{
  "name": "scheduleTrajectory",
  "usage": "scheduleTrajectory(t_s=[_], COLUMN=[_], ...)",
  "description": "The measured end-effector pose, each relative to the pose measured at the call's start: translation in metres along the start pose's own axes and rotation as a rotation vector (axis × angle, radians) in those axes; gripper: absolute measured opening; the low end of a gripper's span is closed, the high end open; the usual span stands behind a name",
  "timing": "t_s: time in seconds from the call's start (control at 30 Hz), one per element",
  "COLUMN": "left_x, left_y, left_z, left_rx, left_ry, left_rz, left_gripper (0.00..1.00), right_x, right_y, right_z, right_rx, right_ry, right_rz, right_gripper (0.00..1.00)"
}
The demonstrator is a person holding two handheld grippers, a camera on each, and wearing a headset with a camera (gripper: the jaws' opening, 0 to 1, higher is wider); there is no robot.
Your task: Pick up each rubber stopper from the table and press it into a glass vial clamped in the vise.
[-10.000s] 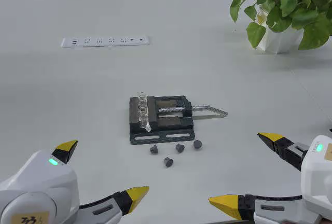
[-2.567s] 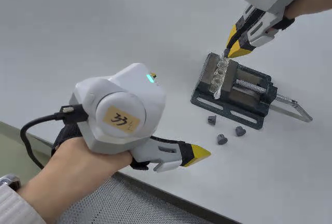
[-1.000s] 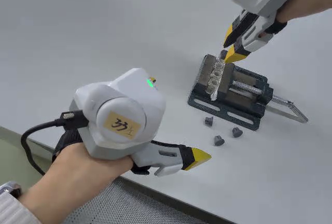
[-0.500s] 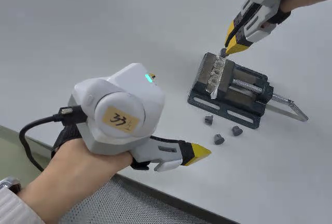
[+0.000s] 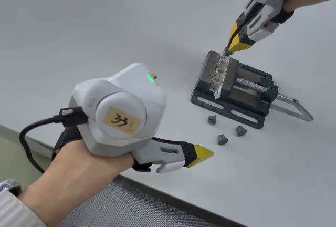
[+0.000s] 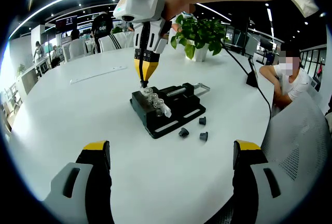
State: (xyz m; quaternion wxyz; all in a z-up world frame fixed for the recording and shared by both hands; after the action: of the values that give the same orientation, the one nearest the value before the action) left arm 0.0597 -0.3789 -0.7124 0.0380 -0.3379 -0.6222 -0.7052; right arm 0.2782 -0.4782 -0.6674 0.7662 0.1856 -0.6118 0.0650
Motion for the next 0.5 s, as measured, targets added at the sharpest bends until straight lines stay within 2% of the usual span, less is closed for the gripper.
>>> scheduleTrajectory(t_s=[0.5], left_x=[-0.0006], left_y=[-0.0008], left_z=[-0.0002], left_rx=[0.014], left_ry=[-0.001], left_rz=[-0.001], left_gripper=[0.98], right_x=[0.0006], right_y=[0.0026], right_z=[0.0029], right_rx=[0.029], right_ry=[-0.016], right_rz=[0.032], right_gripper=[0.00])
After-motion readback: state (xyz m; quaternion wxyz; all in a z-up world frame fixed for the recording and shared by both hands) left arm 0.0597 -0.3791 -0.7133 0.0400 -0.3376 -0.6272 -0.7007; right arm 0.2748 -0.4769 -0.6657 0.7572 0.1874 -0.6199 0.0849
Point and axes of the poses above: the centre of the closed fingertips' face, and the gripper's own axes: x roughly backward along the fingers, z roughly to its left, y roughly out of its top, the point moved 10 cm from there along x, roughly backward along the fingers, and after that the axes turned 9 degrees about y, right-handed, at the moved point
